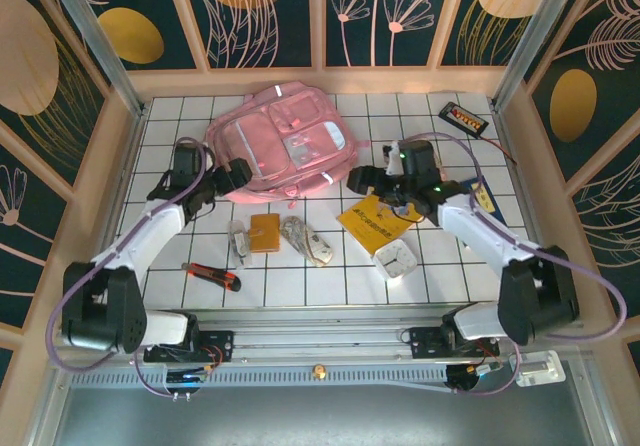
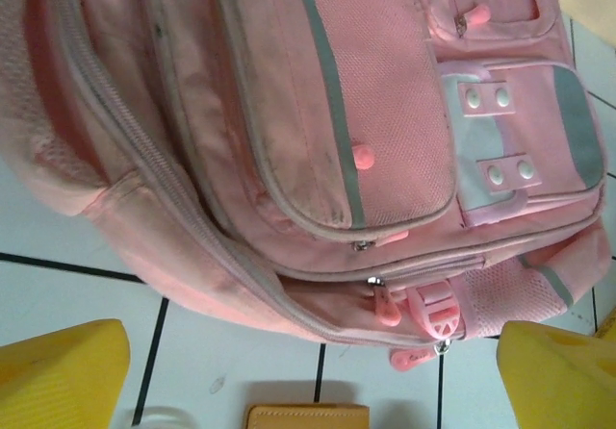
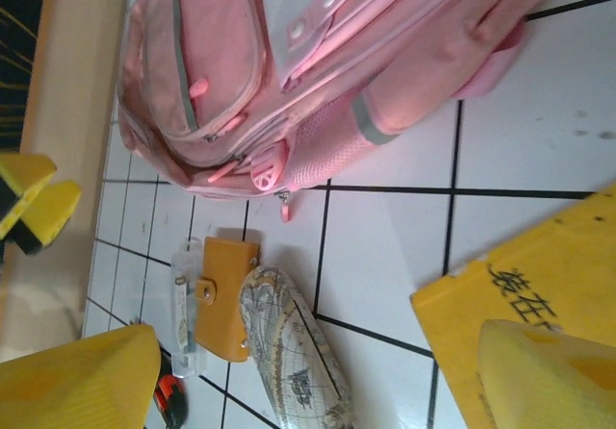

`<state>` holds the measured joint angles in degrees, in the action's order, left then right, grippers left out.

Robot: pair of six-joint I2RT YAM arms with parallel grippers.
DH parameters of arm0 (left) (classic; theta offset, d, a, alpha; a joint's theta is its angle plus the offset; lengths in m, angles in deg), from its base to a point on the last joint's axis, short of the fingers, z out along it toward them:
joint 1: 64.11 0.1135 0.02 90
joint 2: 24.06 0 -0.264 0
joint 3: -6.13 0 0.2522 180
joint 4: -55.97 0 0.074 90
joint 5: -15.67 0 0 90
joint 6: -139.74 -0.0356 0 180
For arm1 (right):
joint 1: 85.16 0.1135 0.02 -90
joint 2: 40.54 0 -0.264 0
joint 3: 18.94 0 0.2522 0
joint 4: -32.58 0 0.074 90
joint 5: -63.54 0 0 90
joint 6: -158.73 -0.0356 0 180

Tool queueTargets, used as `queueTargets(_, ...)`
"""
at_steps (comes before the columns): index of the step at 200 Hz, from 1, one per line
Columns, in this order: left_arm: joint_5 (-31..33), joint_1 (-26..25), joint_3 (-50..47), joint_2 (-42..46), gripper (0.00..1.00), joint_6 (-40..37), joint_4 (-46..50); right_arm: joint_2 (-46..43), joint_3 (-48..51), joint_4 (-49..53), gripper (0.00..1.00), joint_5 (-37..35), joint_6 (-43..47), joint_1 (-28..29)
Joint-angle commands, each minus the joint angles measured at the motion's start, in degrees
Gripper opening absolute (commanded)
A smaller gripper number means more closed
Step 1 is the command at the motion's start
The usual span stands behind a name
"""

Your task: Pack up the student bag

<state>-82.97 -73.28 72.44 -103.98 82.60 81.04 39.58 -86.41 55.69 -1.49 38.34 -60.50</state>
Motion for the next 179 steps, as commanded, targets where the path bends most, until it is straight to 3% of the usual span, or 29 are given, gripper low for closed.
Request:
queueTargets(1, -2.43, 0.24, 8.27, -6.37, 0.93, -1.77, 2.59, 2.95, -3.1, -0.4, 0.85, -1.91, -0.12, 2.35)
queueTargets(50, -1.88, 2.96, 22.81, -20.89, 0.79, -5.23, 10.75, 5.46, -3.31, -2.5, 0.84, -2.99, -1.87, 5.02)
queueTargets(179, -2.87, 3.47, 37.84, -38.44, 0.68, -7.45, 15.77, 6.85, -3.83, -3.44, 0.84, -4.58, -2.13, 5.57)
